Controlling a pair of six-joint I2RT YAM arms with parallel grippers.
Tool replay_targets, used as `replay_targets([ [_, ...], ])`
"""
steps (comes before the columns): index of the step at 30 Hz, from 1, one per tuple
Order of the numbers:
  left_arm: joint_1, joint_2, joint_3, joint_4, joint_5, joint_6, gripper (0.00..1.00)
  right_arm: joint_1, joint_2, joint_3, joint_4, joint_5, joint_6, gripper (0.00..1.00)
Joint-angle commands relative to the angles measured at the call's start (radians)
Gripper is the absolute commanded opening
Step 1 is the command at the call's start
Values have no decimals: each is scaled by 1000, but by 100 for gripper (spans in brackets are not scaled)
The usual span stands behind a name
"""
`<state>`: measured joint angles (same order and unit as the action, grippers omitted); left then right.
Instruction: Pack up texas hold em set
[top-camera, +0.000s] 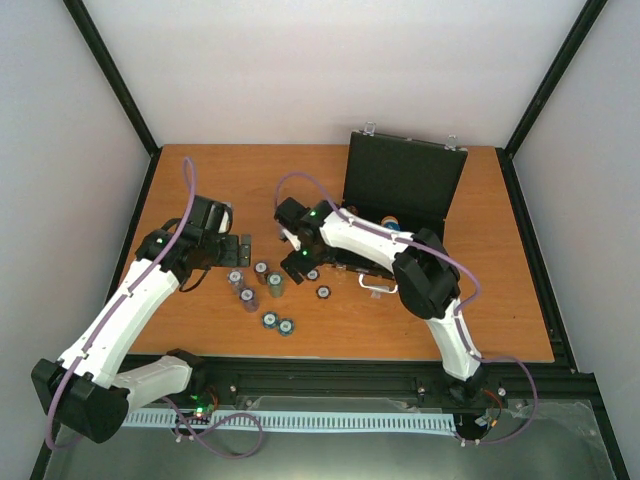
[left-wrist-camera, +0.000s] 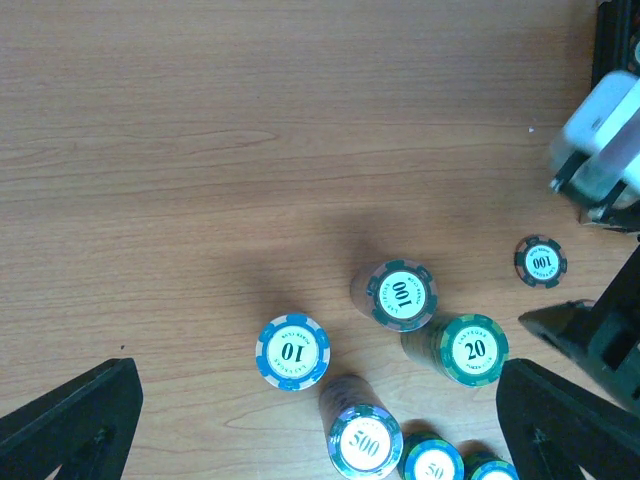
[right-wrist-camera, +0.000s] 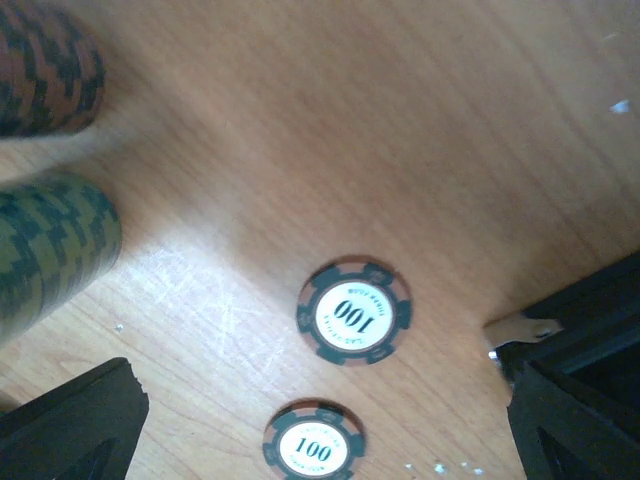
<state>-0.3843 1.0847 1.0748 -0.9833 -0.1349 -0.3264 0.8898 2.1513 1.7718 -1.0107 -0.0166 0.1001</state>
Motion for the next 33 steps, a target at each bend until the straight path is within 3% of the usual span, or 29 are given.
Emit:
replay_targets([
  [1,-2,3,16,24,-9,-7,100,-26,31,77,-48,-39,-43,100],
  [9,-2,23,20,30,-24,-15,100,-30,92,128,-75,-64,-82,95],
  [28,-2,60,38,33,-37,-26,100,-57,160,57,-75,-98,-125,88],
  [33,-2,57,37,30,-35,-30,100,-65,174,53,-79,-101,-125,80],
])
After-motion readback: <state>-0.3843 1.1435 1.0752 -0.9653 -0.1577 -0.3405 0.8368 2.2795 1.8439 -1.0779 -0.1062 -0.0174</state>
